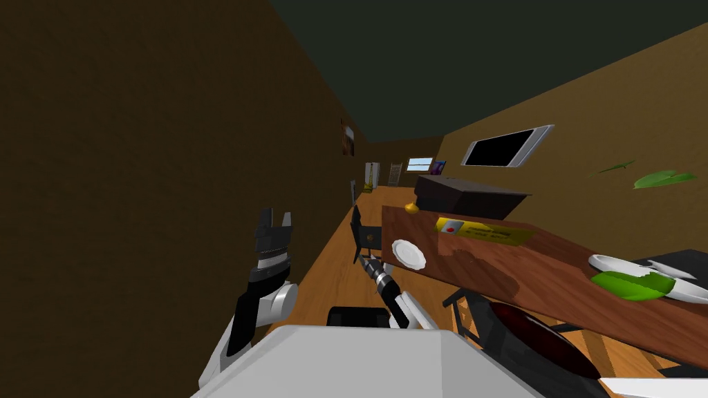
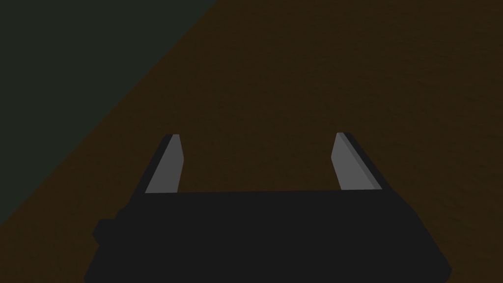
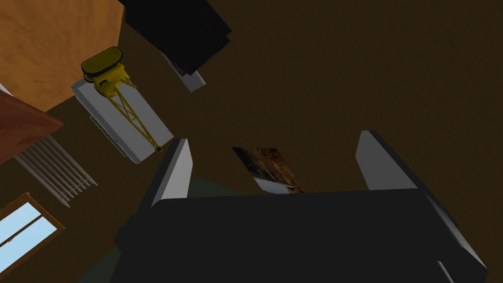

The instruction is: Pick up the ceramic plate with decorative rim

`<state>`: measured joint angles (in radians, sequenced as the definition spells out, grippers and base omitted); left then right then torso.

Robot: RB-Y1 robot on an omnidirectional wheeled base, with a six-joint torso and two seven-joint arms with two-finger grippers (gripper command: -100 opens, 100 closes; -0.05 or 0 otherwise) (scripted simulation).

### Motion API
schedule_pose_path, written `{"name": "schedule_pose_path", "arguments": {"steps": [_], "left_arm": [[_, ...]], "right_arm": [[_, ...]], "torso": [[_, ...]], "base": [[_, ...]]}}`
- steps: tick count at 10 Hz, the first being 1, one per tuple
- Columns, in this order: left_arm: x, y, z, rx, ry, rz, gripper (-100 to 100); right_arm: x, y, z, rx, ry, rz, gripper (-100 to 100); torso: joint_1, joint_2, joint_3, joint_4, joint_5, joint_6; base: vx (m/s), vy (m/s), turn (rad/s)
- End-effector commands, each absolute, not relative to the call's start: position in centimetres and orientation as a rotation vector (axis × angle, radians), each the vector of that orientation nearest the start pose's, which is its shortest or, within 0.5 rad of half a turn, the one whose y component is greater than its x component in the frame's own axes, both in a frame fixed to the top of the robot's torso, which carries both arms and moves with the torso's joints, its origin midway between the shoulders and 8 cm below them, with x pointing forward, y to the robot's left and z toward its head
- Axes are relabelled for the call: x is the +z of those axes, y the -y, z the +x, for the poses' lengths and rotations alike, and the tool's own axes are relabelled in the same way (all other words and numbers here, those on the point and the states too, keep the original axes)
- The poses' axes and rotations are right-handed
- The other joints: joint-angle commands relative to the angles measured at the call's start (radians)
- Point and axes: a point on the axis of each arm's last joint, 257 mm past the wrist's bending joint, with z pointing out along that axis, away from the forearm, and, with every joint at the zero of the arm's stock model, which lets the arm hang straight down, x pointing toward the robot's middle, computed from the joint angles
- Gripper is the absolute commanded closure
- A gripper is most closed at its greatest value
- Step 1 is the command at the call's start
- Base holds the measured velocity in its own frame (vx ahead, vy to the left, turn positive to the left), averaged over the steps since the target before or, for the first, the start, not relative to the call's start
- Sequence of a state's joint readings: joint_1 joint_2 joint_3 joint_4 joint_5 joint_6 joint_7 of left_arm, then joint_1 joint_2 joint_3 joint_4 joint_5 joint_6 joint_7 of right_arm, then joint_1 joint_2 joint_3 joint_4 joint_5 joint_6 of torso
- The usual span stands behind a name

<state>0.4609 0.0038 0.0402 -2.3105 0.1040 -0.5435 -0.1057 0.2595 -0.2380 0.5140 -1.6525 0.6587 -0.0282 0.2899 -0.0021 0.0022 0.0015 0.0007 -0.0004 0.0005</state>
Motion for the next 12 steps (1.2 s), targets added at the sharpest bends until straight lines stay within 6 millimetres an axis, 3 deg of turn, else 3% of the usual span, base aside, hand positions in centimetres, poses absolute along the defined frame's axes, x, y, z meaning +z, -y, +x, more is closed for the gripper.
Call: {"name": "schedule_pose_path", "arguments": {"steps": [1,6,9,11,12], "left_arm": [[5.9,-29.7,32.7,-1.265,-0.497,-0.591,0],[5.9,-29.7,32.7,-1.265,-0.497,-0.591,0],[5.9,-29.7,32.7,-1.265,-0.497,-0.591,0],[5.9,-29.7,32.7,-1.265,-0.497,-0.591,0],[5.9,-29.7,32.7,-1.265,-0.497,-0.591,0]], "right_arm": [[-37.2,5.6,39.0,0.625,-1.928,-0.002,-100],[-43.2,7.1,37.5,0.425,-2.051,-0.164,-100],[-46.8,9.3,36.7,0.252,-2.12,-0.283,-100],[-47.4,9.7,36.4,0.227,-2.126,-0.31,-100],[-49.2,11.3,36.0,0.135,-2.156,-0.364,-100]], "torso": [[0.0,0.0,0.0,0.0,0.0,0.0],[-0.001,0.0,0.0,0.0,0.0,0.0],[0.0,-0.001,-0.001,0.0,0.0,0.0],[-0.001,-0.001,-0.001,0.0,0.0,0.0],[0.0,-0.001,-0.001,0.0,0.0,0.0]], "base": [[-0.042,-0.037,0.084],[-0.037,-0.028,0.073],[-0.032,-0.03,0.085],[-0.024,-0.02,0.019],[-0.023,-0.017,0.105]]}}
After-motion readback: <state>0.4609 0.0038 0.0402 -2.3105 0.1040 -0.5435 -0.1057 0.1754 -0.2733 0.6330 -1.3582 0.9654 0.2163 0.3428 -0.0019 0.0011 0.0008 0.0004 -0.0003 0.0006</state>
